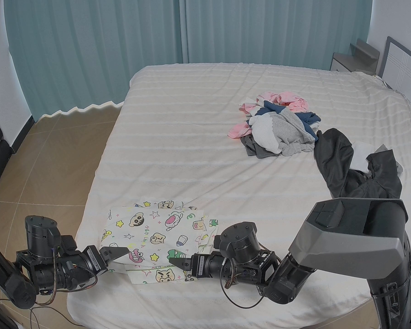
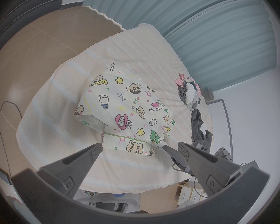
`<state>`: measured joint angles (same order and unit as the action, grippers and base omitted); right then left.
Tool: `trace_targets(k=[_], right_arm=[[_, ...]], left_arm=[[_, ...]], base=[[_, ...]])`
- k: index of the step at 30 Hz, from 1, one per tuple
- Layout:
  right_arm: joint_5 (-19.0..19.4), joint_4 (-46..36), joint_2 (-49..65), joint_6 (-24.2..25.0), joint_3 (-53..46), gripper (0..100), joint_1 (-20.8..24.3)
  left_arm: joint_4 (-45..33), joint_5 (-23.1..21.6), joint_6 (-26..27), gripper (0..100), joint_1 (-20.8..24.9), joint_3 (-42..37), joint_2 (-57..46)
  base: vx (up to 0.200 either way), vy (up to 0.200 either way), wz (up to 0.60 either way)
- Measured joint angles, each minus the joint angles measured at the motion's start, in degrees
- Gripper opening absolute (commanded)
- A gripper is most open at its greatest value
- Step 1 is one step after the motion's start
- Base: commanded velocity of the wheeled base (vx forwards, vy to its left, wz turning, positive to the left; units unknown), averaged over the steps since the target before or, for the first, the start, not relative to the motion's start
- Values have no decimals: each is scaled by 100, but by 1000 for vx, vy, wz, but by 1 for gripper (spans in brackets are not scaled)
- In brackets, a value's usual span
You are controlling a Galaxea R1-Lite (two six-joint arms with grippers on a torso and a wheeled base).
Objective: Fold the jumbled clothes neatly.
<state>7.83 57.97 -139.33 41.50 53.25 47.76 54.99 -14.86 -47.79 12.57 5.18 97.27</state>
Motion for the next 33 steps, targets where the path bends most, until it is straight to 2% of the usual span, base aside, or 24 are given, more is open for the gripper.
trace_targets(k=[1,12,23,28,33], right_arm=[[-4,0,0,0,2,0,2],[-11,-74,16,-197,-68,0,-6],[-17,-499,121,-573,-177,0,-44],[-17,-941,283,-846,-193,0,-154],[7,-1161,468,-898,-193,0,-301]], left_arm=[[0,2,0,100,-1,0,0],[0,2,-2,100,-1,0,0],[0,2,9,100,2,0,0],[0,2,11,100,5,-4,0],[0,2,17,100,7,-1,2]], base=[[0,0,0],[0,0,0],[0,0,0],[0,0,0],[0,0,0]])
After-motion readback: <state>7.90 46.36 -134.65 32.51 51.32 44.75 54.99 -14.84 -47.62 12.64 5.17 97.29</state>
